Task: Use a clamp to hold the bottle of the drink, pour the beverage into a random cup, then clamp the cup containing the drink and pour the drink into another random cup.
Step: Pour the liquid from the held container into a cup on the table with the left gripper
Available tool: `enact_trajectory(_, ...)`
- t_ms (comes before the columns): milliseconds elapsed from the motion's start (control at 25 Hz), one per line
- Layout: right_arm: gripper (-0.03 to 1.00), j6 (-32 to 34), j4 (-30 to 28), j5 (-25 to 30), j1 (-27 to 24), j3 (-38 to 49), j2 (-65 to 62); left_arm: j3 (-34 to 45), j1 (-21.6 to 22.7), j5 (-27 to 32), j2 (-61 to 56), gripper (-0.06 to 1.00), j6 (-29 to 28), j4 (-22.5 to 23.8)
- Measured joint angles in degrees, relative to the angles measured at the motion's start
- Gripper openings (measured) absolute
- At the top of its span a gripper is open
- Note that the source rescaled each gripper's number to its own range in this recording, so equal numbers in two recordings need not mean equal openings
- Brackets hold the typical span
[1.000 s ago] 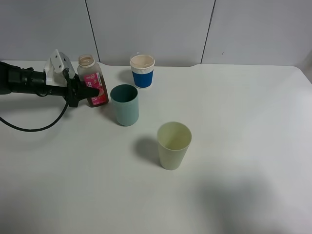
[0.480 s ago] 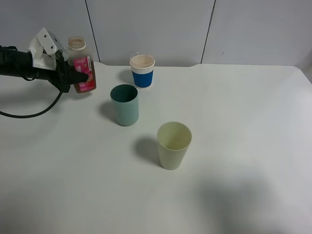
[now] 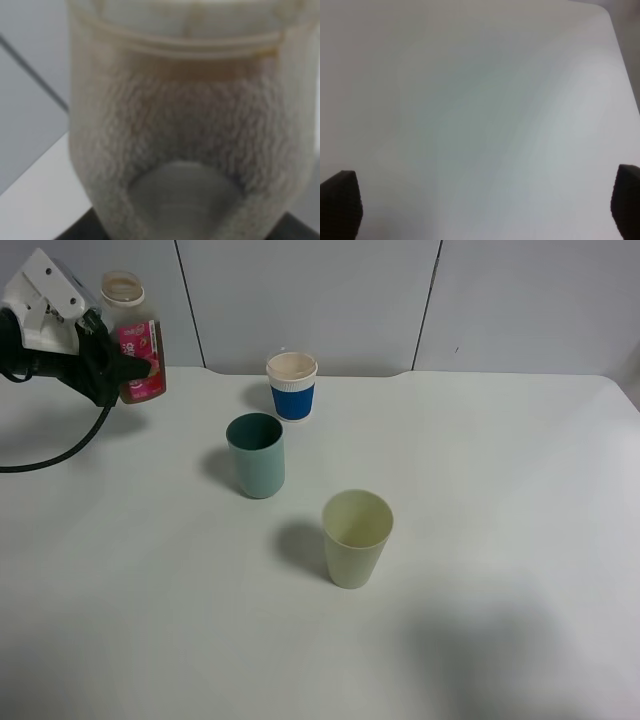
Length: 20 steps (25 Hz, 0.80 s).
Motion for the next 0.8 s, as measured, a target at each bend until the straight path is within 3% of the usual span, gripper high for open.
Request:
enact_trajectory(240,1.0,0.0,0.0,0.0,0.0,0.0,0.0,4.2,-4.0,-7.3,-5.7,0.02,1.5,-4.7)
enact_trajectory(600,1.0,0.0,0.0,0.0,0.0,0.0,0.0,11.8,-10.4,-14.6,-16.4,0.02,1.7,-5.4)
enact_trajectory(800,1.0,0.0,0.0,0.0,0.0,0.0,0.0,16.2,-15.6,-21.6,-23.8,0.02,0.5,-5.7)
